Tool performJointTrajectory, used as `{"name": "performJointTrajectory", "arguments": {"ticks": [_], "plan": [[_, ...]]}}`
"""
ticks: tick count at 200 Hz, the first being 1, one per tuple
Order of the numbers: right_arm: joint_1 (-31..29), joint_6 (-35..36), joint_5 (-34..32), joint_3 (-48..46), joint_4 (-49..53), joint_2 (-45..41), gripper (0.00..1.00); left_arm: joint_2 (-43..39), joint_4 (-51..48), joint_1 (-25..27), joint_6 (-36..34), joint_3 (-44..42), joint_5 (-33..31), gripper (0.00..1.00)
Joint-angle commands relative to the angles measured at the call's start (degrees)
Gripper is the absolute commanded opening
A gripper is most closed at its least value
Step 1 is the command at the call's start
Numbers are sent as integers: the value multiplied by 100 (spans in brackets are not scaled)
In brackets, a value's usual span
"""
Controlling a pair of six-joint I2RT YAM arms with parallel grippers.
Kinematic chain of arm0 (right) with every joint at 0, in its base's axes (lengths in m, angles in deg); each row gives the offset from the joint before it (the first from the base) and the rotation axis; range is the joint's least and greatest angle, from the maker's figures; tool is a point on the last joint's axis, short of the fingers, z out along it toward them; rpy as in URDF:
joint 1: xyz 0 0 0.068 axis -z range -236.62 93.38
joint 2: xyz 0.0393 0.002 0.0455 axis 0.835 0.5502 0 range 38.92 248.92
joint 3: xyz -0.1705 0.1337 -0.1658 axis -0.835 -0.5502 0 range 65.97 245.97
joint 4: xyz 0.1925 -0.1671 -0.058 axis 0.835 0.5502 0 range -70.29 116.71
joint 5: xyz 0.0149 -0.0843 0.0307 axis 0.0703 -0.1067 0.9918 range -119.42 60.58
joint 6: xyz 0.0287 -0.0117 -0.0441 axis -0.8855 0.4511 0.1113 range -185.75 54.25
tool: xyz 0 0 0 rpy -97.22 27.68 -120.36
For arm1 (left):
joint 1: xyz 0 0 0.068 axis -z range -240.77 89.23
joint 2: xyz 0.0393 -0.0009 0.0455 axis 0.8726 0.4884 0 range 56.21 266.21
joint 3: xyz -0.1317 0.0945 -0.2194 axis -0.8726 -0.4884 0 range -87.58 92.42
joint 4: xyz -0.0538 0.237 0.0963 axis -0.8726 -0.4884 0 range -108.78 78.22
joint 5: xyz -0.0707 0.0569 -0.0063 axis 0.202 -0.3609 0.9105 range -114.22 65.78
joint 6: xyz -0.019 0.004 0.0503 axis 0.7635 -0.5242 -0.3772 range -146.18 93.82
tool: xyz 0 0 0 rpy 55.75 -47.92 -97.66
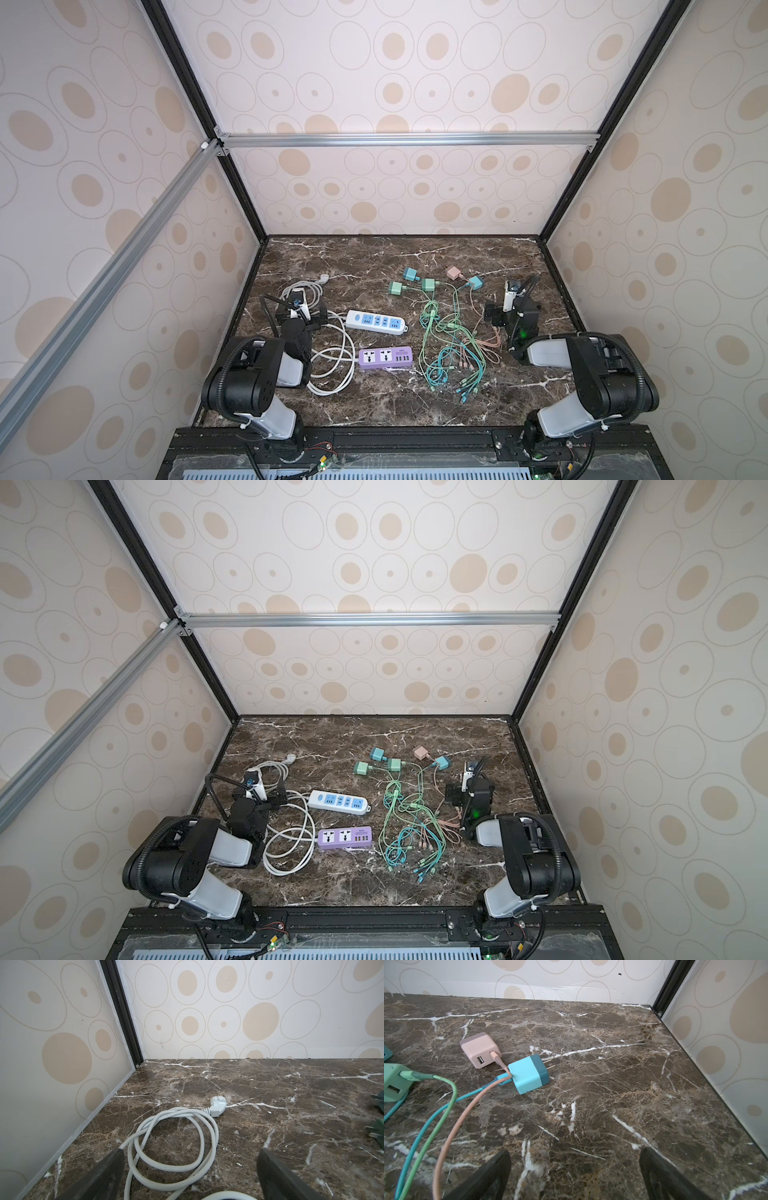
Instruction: Insert the plug
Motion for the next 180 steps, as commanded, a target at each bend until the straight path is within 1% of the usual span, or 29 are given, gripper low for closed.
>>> {"name": "performJointTrajectory", "arguments": {"ticks": [1, 44, 66, 80, 94, 120, 139, 161, 180], "plan": [[31, -23, -13, 20, -119, -28, 100, -2, 38, -52, -104, 124, 41, 99], [33, -23, -13, 23, -123, -28, 100, -12, 40, -45, -105, 117, 43, 99], [36, -23, -13, 12, -119, -33, 100, -35, 86, -59, 10, 89, -290, 99], [35, -23, 0, 5, -134, -49, 100, -179, -151, -53, 43, 156, -381, 99], [30, -2, -3, 15, -170, -112, 100, -421, -523, -52, -14, 243, -280, 99], [30, -33, 5, 407, 1144, -645, 100, -1092, -1227, -43, -16, 338, -317, 99], [20, -46, 75, 497, 1600, -1080, 100, -1654, -1915, -19, 273, 468, -418, 99], [16, -26, 382, 772, 2549, -1615, 99, -2196, -2583, 50, 445, 616, 94, 99], [6, 99, 709, 1118, 3270, -1855, 96, -2548, -3369, 262, 488, 822, 61, 99]]}}
